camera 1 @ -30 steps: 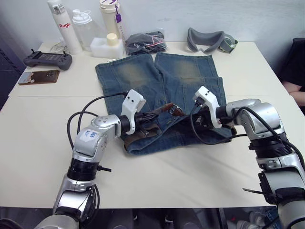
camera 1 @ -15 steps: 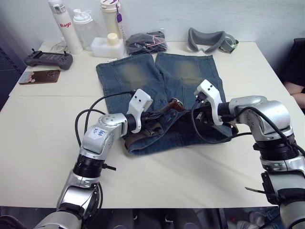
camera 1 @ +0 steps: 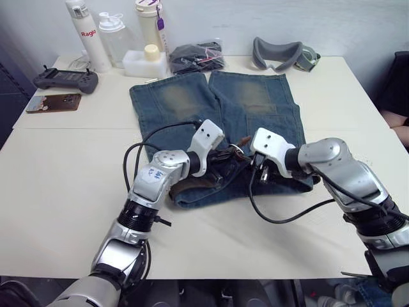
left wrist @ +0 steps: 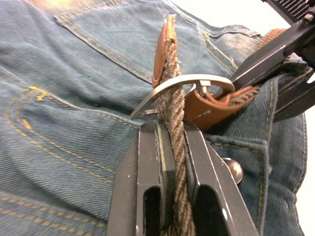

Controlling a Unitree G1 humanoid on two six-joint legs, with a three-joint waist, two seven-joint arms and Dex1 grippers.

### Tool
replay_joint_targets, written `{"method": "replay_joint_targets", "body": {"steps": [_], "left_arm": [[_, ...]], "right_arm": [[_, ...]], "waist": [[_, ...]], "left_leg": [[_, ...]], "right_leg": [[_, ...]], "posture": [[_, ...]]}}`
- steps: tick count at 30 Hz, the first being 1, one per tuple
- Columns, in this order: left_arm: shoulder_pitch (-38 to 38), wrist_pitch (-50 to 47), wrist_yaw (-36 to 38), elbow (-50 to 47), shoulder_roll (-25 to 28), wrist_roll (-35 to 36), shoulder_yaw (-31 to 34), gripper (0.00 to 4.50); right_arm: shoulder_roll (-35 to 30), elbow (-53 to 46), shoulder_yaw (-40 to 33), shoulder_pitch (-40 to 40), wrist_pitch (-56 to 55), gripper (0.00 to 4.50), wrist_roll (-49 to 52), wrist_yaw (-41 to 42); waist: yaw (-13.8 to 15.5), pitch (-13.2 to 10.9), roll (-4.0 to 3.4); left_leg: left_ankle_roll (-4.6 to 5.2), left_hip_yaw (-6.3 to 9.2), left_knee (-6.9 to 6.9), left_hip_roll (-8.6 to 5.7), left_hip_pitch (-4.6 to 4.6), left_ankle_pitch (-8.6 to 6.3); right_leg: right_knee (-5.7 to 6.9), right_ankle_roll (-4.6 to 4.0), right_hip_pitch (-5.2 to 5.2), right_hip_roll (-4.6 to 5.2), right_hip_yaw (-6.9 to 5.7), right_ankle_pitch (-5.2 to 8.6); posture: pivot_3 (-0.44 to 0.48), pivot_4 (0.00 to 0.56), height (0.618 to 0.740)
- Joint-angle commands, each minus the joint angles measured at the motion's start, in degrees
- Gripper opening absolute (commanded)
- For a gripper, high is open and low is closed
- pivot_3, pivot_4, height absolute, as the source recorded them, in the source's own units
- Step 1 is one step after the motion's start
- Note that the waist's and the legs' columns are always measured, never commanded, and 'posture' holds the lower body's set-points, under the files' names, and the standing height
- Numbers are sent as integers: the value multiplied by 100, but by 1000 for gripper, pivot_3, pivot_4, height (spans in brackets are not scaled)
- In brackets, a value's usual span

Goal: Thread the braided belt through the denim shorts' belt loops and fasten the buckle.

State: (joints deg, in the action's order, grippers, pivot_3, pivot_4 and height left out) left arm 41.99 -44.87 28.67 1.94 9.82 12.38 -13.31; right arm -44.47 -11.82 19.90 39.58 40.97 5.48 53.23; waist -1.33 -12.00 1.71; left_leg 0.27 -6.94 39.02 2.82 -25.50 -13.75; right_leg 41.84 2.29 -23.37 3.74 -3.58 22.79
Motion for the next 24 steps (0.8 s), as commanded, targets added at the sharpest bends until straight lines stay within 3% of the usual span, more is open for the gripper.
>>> {"method": "replay_joint_targets", "body": {"steps": [1,4,7,9,12,14,21,24], "left_arm": [[148,367,120,95,-278,-83,-280,0],[135,432,165,152,-250,-147,-298,0],[102,439,187,150,-227,-156,-274,0],[108,455,208,166,-223,-173,-268,0],[112,465,225,161,-222,-178,-271,0],[118,476,255,141,-229,-180,-286,0],[235,644,354,232,-269,-194,-275,0],[301,754,441,314,-200,-236,-260,0]], "right_arm": [[-339,-443,-413,-233,-572,542,131,336],[-609,-534,-776,-325,-649,1926,352,601],[-863,-519,-1276,-325,-690,2867,592,793],[-1060,-424,-1447,-297,-873,3758,612,936],[-1224,-233,-1586,-216,-1095,3758,554,977],[-1140,294,-1400,57,-1964,3758,-115,488],[-421,1421,-578,126,-3956,3758,-1092,123],[-253,1675,-509,199,-4302,3758,-1219,124]], "waist": [[3,0,0],[10,0,0],[22,0,0],[36,0,0],[70,-1,-1],[85,-1,-1],[119,-1,-1],[120,-3,-5]], "left_leg": [[0,0,0,0,0,0],[0,0,0,-1,-1,0],[0,0,0,-2,-1,0],[0,1,1,-1,0,0],[0,2,1,-1,1,0],[0,2,1,-1,2,0],[0,0,1,-1,5,0],[0,-1,4,-2,2,0]], "right_leg": [[0,0,0,0,0,0],[0,0,0,1,0,0],[-1,0,0,2,-1,0],[-1,0,2,2,-2,0],[-1,0,3,1,-2,0],[-2,0,4,1,-2,0],[-4,0,5,0,-3,0],[-1,0,3,0,-4,0]], "posture": [[0,150,681],[0,150,681],[0,150,681],[0,150,681],[0,150,681],[0,150,681],[0,150,681],[0,150,681]]}}
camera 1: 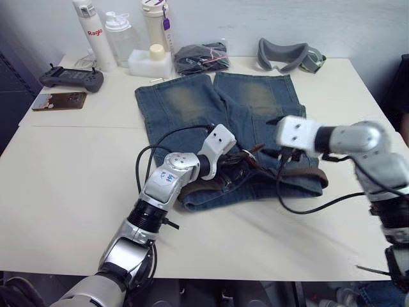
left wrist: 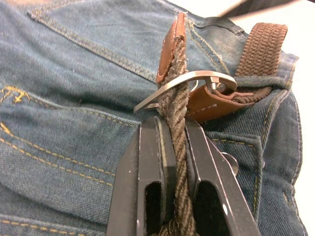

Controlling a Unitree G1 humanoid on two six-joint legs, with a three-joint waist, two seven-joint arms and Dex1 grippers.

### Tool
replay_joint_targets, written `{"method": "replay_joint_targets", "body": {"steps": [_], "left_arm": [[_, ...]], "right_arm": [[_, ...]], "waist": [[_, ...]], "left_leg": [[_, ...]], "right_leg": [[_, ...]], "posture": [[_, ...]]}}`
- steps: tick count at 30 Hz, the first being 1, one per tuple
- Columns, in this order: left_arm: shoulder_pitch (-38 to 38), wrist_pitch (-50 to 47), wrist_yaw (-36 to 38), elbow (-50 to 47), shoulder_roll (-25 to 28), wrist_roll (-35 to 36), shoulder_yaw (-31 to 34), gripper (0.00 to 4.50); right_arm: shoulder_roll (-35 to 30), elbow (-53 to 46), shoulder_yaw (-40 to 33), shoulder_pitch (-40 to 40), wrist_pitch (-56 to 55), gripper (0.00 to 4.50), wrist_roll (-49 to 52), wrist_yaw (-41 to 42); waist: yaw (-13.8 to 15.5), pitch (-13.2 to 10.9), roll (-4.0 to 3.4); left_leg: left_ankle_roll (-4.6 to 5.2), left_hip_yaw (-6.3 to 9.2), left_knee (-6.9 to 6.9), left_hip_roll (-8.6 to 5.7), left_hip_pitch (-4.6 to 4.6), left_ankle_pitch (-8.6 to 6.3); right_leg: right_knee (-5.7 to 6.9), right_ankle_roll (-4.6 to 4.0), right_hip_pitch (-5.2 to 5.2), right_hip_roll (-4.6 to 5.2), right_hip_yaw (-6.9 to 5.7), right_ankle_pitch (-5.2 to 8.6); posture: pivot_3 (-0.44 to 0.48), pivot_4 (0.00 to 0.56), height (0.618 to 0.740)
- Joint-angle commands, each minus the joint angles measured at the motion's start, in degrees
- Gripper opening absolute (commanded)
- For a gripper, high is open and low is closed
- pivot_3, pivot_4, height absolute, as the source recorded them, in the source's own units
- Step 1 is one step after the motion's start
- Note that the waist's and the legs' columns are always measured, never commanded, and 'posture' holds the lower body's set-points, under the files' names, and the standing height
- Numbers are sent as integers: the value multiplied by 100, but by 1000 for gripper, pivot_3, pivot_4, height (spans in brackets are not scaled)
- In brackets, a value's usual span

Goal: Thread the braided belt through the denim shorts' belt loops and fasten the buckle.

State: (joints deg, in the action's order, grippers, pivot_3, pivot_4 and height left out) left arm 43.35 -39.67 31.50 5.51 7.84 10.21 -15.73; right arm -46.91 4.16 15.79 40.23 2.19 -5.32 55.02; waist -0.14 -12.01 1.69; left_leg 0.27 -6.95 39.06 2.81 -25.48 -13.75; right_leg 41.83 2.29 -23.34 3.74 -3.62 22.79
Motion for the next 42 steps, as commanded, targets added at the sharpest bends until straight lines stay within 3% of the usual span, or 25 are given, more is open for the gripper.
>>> {"method": "replay_joint_targets", "body": {"steps": [1,2,5,10,11,14,15,17,23,30,34,40,42], "left_arm": [[185,257,175,-20,6,-30,-8,0],[215,310,222,4,27,-48,-17,0],[273,389,313,33,44,-65,-24,0],[276,430,334,63,24,-116,-8,0],[271,451,338,78,29,-140,-13,0],[254,432,301,97,51,-203,-21,0],[256,412,277,113,57,-219,-14,894],[222,235,423,-26,115,-41,86,1593],[-36,-372,725,-660,557,481,581,4401],[-332,-810,791,-1291,705,835,641,4460],[-128,-733,623,-1093,593,767,648,4460],[151,-531,619,-864,512,745,618,4460],[289,-436,578,-721,371,756,605,4460]], "right_arm": [[18,130,-104,150,-491,3758,-163,-40],[53,177,-103,185,-531,3758,-181,-22],[93,266,-105,252,-624,2947,-208,46],[63,235,-204,295,-656,354,-142,169],[46,200,-233,289,-644,28,-122,205],[-32,91,-323,216,-607,28,-86,295],[-51,72,-348,192,-597,0,-85,317],[-125,95,-404,123,-670,0,-107,319],[-525,490,-652,-74,-1028,0,-191,252],[-965,1040,-828,-156,-1526,0,-261,197],[-1032,1029,-882,-202,-1703,0,-171,186],[-1242,1466,-872,52,-2113,0,-1092,-596],[-1172,1229,-835,54,-2212,0,-838,-333]], "waist": [[2,-2,-3],[2,-2,-3],[-6,-2,-3],[-4,-2,-3],[-3,-2,-4],[-2,-2,-4],[-2,-2,-4],[-1,-2,-4],[-15,-2,-4],[18,-2,-4],[9,-2,-4],[-4,-2,-6],[0,-3,-7]], "left_leg": [[0,0,0,-1,-2,0],[0,0,1,0,-2,0],[0,1,4,0,-2,0],[0,2,4,2,-2,0],[0,1,4,2,-1,0],[0,1,4,1,-2,0],[0,2,4,2,-2,0],[0,2,5,2,-2,0],[0,2,4,3,-1,0],[0,3,7,1,-1,0],[0,4,8,0,0,0],[0,3,6,1,1,0],[0,2,7,0,1,0]], "right_leg": [[1,0,-1,1,0,0],[1,0,-2,1,-1,0],[2,0,-1,0,-2,0],[2,0,-1,-1,-2,0],[2,0,-1,-1,-2,0],[2,0,-1,-1,-2,0],[3,0,-1,-1,-2,0],[3,0,-1,-1,-2,0],[4,0,-1,-1,-2,0],[3,0,2,0,-2,0],[2,0,4,1,-3,0],[4,0,3,-2,-2,0],[4,0,3,-1,-1,0]], "posture": [[0,150,681],[0,150,681],[0,150,681],[0,150,681],[0,150,681],[0,150,681],[0,150,681],[0,150,681],[0,150,681],[0,150,681],[0,150,681],[0,150,681],[0,150,681]]}}
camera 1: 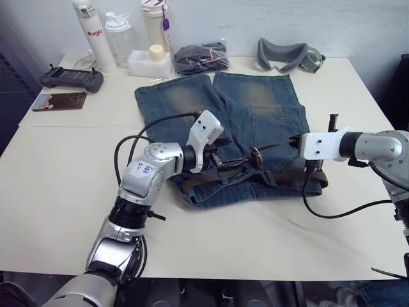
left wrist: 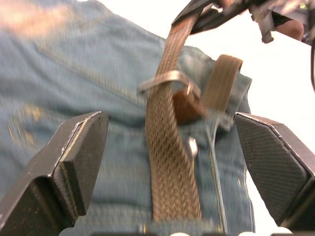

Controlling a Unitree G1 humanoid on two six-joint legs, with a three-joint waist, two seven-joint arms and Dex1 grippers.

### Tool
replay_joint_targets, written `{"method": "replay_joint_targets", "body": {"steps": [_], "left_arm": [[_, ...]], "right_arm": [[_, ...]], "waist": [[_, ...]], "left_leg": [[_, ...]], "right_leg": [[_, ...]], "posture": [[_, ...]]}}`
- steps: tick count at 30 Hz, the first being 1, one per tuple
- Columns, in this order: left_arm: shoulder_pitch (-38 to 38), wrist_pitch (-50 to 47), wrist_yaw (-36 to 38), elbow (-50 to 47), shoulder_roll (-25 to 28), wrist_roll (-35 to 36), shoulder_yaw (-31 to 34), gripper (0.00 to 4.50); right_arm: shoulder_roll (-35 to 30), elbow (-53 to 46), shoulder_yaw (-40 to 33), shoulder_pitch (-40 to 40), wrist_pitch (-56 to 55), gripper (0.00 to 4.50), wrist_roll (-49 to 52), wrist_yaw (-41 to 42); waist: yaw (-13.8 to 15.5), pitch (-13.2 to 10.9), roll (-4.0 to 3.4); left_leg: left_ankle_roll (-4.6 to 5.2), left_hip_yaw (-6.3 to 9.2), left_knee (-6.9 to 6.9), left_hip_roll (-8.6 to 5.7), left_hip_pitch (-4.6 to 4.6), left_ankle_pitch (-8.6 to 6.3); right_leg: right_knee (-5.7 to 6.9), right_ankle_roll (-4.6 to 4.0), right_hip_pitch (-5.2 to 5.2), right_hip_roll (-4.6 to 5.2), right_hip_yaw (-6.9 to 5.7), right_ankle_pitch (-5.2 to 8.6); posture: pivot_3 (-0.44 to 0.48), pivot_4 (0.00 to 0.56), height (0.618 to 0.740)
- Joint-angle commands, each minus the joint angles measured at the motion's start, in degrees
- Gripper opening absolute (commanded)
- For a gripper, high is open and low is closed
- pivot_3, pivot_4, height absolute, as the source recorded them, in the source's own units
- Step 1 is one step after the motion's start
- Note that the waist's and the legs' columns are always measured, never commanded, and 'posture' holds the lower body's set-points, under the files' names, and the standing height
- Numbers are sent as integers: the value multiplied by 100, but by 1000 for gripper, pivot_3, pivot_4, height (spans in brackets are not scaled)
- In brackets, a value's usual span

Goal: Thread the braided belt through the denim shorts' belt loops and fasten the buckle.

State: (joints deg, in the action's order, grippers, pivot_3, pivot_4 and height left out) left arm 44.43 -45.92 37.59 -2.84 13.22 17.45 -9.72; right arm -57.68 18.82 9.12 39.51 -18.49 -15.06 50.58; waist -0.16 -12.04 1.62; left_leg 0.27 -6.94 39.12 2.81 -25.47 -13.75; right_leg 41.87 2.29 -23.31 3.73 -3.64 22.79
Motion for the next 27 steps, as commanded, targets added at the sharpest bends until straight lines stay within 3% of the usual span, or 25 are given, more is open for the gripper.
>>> {"method": "replay_joint_targets", "body": {"steps": [1,9,16,20,27], "left_arm": [[293,244,-72,224,-290,33,-10,4460],[943,863,-505,1421,-1027,-407,-231,4460],[1039,1041,-395,1610,-1082,-557,-345,4460],[997,987,-350,1555,-1077,-514,-305,3221],[1137,618,-358,1403,-1210,-204,-32,96]], "right_arm": [[22,-505,-137,122,-96,0,371,288],[310,-1354,-235,389,859,0,854,848],[275,-1472,-353,233,1090,0,856,863],[261,-1482,-377,168,1141,0,845,840],[347,-1474,-363,147,1317,0,858,791]], "waist": [[-2,0,0],[13,0,0],[-2,-1,0],[2,-1,-1],[0,-1,0]], "left_leg": [[0,0,1,1,0,0],[0,0,3,1,-2,0],[0,0,0,3,-2,0],[-1,0,1,2,-2,0],[0,0,1,2,-2,0]], "right_leg": [[0,0,0,-1,0,0],[-1,0,0,-4,0,0],[1,0,-4,-6,0,0],[1,0,-3,-5,0,0],[1,0,-3,-5,0,0]], "posture": [[0,150,681],[0,150,681],[0,150,681],[0,150,681],[0,150,681]]}}
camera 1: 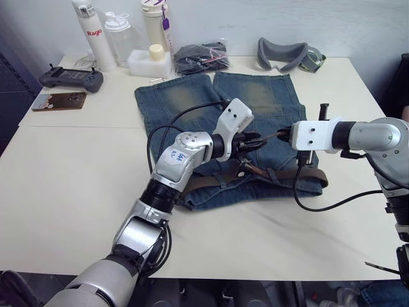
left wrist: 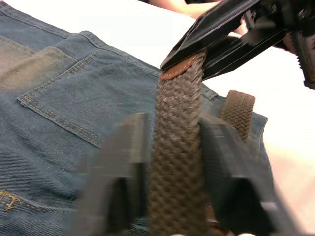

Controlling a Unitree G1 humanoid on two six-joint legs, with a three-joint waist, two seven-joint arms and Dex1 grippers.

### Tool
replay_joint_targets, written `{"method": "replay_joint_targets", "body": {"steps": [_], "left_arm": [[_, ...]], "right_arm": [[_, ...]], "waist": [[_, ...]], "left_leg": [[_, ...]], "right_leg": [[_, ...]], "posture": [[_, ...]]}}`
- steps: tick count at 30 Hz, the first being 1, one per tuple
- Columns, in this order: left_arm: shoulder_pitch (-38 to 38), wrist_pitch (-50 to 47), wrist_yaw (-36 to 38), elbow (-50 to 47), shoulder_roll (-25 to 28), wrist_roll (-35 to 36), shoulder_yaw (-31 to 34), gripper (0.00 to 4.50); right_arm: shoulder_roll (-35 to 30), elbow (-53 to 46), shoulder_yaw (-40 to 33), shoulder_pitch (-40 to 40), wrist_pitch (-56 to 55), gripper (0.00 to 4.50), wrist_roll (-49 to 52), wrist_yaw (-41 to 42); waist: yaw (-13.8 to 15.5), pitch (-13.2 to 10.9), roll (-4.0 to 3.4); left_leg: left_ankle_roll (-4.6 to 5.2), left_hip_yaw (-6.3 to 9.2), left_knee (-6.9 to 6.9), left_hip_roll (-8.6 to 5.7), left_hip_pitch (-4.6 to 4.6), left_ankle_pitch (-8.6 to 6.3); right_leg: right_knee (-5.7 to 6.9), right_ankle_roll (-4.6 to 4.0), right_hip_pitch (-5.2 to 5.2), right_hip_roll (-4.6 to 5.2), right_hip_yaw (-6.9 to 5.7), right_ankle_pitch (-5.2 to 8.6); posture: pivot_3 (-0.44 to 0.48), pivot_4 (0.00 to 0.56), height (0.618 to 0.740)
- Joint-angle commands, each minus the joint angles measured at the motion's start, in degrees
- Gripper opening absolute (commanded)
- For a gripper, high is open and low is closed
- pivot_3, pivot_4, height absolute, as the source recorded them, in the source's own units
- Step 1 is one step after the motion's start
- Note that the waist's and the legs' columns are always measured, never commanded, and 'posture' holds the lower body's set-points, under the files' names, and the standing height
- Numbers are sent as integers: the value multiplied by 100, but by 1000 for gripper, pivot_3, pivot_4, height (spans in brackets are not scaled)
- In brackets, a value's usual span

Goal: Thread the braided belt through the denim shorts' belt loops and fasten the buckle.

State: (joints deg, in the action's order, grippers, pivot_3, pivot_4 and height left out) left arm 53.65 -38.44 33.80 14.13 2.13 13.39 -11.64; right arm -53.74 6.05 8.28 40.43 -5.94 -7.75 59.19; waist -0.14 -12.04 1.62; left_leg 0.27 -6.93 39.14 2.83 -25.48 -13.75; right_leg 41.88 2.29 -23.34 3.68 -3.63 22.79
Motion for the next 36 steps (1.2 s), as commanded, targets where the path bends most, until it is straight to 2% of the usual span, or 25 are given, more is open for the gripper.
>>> {"method": "replay_joint_targets", "body": {"steps": [1,5,7,8,11,13,14,15,18,19,20,21,24,25,27,33,36], "left_arm": [[222,-160,29,-301,-112,220,172,38],[219,-215,82,-205,-59,133,83,38],[199,-333,-14,-174,-60,164,184,0],[192,-562,-143,-155,-79,226,312,0],[231,-1286,-552,-2,-184,459,789,0],[311,-1710,-845,28,-425,873,1382,0],[357,-1919,-1009,11,-563,1092,1690,0],[396,-2098,-1182,-25,-696,1282,1979,0],[482,-2453,-1656,-96,-977,1687,2624,0],[502,-2571,-1823,-106,-1064,1833,2845,0],[504,-2688,-1979,-123,-1134,1958,3032,0],[488,-2785,-2092,-150,-1171,2042,3141,0],[374,-3011,-2337,-298,-1227,2208,3262,0],[352,-3047,-2404,-331,-1244,2249,3290,0],[297,-3094,-2514,-410,-1270,2336,3347,0],[231,-3219,-2785,-385,-1312,2557,3450,0],[172,-3313,-2885,-405,-1327,2665,3465,0]], "right_arm": [[-26,-223,-280,61,100,0,154,-71],[89,-430,-435,-6,720,0,458,-89],[93,-554,-667,-142,1240,955,735,-68],[87,-645,-820,-253,1553,1278,915,-46],[-12,-799,-1166,-692,2203,2723,1248,0],[-65,-608,-1212,-903,2247,3602,1038,-238],[-7,-551,-1250,-940,2367,4183,1059,-339],[150,-535,-1339,-929,2661,4418,1268,-414],[525,-600,-1478,-866,3362,4418,1784,-493],[698,-620,-1563,-816,3650,3802,1994,-559],[827,-687,-1569,-801,3929,3495,2183,-545],[929,-775,-1535,-796,4120,2979,2329,-521],[1345,-1051,-1485,-640,4739,1402,2813,-614],[1433,-1107,-1482,-595,4866,1066,2910,-658],[1752,-1244,-1405,-505,5222,86,3183,-778],[2268,-1443,-1080,-645,5675,32,3570,-899],[2195,-1416,-438,-1023,5473,32,3245,-798]], "waist": [[-3,0,0],[-2,0,0],[8,0,0],[11,0,0],[14,0,0],[12,0,0],[4,0,0],[-14,0,0],[-28,0,0],[-28,0,0],[-28,0,0],[-28,0,0],[-27,0,0],[-22,0,0],[-7,0,0],[3,0,0],[2,0,0]], "left_leg": [[0,0,0,0,0,0],[0,0,0,1,0,0],[0,0,0,0,0,0],[0,0,0,-1,-1,0],[0,4,0,0,-2,0],[1,5,0,-1,-2,0],[1,5,0,-1,-2,0],[1,5,0,-1,-1,0],[0,3,-1,2,1,0],[-1,4,-3,2,2,1],[-1,5,-3,3,2,1],[-2,5,-3,3,3,1],[-2,6,-5,2,3,1],[-2,5,-5,2,3,1],[-2,6,-5,1,3,1],[-2,7,-5,-1,1,1],[-2,8,-6,-1,0,1]], "right_leg": [[0,0,0,0,0,0],[1,0,0,-1,0,0],[0,0,0,0,0,0],[0,0,0,0,0,0],[-2,0,2,1,-1,0],[-2,0,4,2,-3,0],[-1,0,4,3,-3,0],[-1,0,4,3,-3,0],[2,0,3,-1,-1,0],[2,0,3,-5,0,0],[2,0,2,-7,1,0],[2,0,3,-7,2,0],[3,0,1,-8,4,0],[3,0,1,-7,5,0],[3,0,1,-6,5,0],[0,0,1,-3,3,0],[0,0,1,-3,3,0]], "posture": [[0,150,681],[0,150,681],[0,150,681],[0,150,681],[0,150,681],[0,150,681],[0,150,681],[0,150,681],[0,150,681],[0,150,681],[0,150,681],[0,150,681],[0,150,681],[0,150,681],[0,150,681],[0,150,681],[0,150,681]]}}
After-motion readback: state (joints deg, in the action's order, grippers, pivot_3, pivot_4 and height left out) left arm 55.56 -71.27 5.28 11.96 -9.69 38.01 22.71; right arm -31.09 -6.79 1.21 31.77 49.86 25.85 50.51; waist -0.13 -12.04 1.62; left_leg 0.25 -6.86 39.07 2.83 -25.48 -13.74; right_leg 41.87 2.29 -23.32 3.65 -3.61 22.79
